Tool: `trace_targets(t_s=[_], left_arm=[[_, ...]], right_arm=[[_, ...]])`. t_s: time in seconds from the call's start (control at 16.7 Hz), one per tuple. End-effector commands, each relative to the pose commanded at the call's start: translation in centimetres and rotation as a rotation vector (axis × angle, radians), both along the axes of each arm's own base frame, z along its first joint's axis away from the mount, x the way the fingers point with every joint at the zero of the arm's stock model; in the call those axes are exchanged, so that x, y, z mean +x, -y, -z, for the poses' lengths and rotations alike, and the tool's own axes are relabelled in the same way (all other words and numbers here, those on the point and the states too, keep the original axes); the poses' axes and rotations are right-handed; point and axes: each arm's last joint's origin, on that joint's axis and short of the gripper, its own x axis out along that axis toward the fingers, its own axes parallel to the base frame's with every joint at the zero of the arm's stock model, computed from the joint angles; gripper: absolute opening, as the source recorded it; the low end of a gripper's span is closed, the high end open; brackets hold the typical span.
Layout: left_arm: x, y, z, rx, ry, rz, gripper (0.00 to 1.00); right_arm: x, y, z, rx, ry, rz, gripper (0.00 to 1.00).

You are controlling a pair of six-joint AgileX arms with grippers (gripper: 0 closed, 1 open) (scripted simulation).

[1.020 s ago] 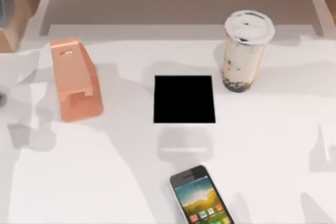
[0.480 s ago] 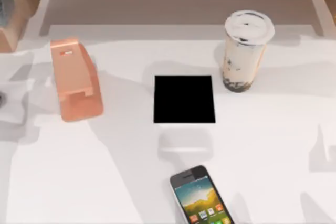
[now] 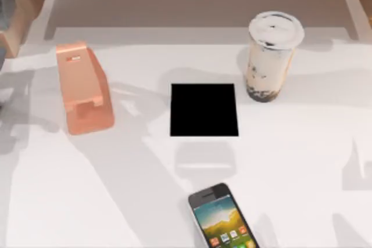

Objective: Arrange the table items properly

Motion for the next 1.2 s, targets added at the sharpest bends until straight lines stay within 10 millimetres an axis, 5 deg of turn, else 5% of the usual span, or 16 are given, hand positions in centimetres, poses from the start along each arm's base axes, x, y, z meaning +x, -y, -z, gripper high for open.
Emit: trace_targets(t_s=[0.18, 0.42, 1.2], left_arm=[[-0.2, 0.0, 2.2, -0.001, -0.005, 0.0, 1.0], [-0.3, 0.0, 2.4, -0.001, -0.006, 0.001, 1.0], [-0.3, 0.0, 2.4, -0.001, -0.006, 0.001, 0.02]], right_arm=[[0.0, 0.0, 0.0, 0.0, 0.0, 0.0, 1.0], [0.0, 0.0, 0.0, 0.0, 0.0, 0.0, 1.0], [0.0, 0.0, 0.0, 0.0, 0.0, 0.0, 1.0]])
